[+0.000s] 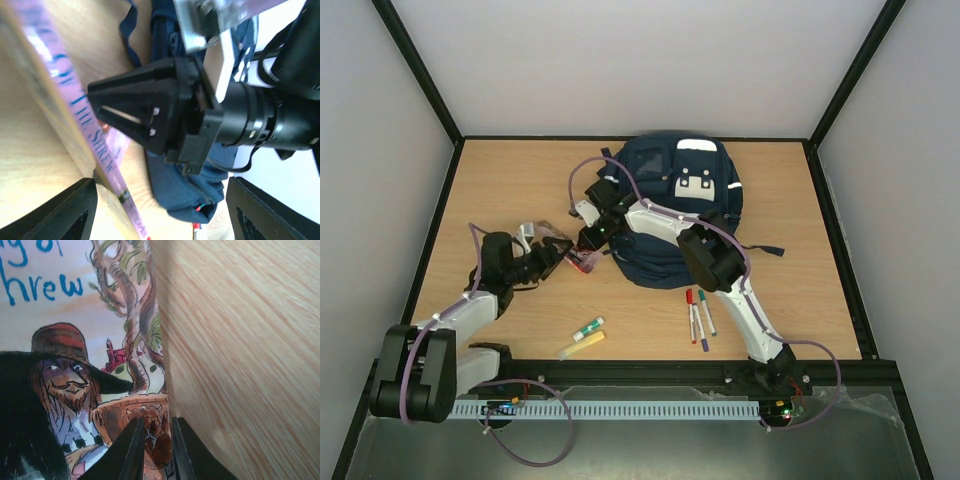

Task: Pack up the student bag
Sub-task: Pick up the book from the center of the board.

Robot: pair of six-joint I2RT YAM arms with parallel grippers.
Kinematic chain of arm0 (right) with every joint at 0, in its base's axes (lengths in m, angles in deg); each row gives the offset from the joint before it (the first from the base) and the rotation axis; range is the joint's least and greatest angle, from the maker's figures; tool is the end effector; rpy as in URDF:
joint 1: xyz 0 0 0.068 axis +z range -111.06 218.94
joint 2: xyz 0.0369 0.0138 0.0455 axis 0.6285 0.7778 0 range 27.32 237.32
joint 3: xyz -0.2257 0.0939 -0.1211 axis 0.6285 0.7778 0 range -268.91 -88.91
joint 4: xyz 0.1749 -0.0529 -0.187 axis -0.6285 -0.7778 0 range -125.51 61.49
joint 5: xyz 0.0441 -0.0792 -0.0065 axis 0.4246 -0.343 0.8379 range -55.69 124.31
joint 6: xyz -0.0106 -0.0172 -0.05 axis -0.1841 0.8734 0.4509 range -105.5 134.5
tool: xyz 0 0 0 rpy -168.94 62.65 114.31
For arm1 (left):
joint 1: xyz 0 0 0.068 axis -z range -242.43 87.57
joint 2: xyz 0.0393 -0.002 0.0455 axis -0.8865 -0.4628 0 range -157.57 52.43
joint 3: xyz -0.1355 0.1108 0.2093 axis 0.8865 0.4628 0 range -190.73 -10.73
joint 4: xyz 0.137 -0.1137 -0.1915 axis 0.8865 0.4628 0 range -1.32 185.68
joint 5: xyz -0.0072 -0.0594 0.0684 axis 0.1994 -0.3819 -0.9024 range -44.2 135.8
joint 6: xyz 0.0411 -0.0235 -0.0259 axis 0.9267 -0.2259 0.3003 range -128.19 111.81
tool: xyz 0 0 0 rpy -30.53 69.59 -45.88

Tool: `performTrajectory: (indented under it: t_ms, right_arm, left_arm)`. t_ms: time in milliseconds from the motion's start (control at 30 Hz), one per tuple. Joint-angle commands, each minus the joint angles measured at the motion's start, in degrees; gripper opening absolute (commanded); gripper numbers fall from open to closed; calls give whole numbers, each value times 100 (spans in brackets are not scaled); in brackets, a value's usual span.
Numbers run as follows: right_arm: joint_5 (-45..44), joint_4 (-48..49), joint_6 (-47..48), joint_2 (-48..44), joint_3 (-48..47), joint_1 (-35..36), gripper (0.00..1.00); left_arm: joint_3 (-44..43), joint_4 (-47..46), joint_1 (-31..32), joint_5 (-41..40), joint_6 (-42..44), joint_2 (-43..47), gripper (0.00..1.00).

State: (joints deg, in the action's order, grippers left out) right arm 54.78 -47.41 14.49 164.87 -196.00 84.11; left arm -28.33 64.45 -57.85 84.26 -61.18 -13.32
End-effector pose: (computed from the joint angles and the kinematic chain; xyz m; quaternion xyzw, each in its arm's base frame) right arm 0.3622 0.3821 0.1376 -0.4114 0.8284 0.2851 0.2515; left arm 0.2104 -0.0390 0.1704 -0.1607 0.7956 -0.4898 0.3183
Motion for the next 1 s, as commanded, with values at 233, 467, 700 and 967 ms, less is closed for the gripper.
performTrajectory:
  t_ms: [233,467,700,967]
  right_arm:
    - [321,-1131,118,912,588,335,18]
    - [239,-1157,123,921,592,335,19]
    - [232,-1160,102,966,583,335,20]
    - [186,-1165,105,948,601,335,20]
  left_arm:
    - [443,769,98,-493,-104,414,72]
    - [561,1353,96,-1343,-455,1035,66]
    - [578,1679,-95,-1956,-665,1646,62]
    - [293,1771,-188,-2265,-755,1030,56]
